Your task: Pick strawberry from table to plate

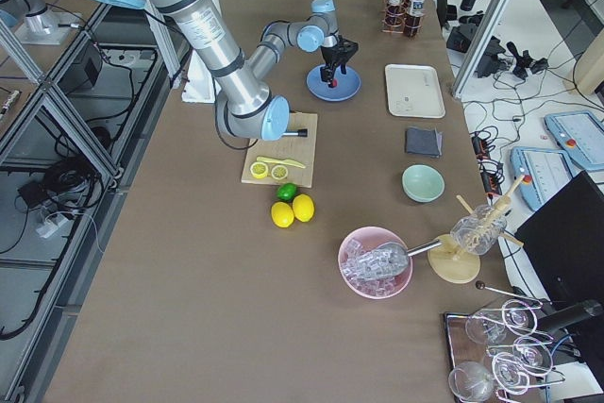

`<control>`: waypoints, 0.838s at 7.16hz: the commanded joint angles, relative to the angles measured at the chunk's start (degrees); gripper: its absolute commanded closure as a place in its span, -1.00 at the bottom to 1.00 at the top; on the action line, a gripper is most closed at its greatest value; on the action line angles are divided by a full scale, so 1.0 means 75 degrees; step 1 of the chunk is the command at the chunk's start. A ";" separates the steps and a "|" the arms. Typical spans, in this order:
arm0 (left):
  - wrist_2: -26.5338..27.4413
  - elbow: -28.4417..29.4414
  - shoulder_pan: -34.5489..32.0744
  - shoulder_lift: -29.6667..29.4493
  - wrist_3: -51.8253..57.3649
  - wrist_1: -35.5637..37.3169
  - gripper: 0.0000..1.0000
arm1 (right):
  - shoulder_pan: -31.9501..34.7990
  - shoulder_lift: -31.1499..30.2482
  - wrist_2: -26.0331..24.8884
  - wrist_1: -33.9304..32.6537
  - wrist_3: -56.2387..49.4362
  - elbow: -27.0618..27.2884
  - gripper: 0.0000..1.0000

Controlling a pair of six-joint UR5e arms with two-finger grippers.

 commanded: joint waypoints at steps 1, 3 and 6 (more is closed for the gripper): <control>0.0009 -0.0021 0.0000 0.0065 0.0009 -0.0009 -0.99 | 0.1174 -0.1217 0.1150 -0.0229 -0.2207 0.1073 -1.00; 0.0009 -0.0010 0.0012 0.0065 0.0009 0.0003 -0.99 | 0.2276 -0.2318 0.1539 -0.0230 -0.4864 0.1451 -1.00; 0.0009 -0.0021 0.0012 0.0065 0.0009 0.0003 -0.99 | 0.4396 -0.4263 0.2885 -0.0159 -0.8698 0.1873 -1.00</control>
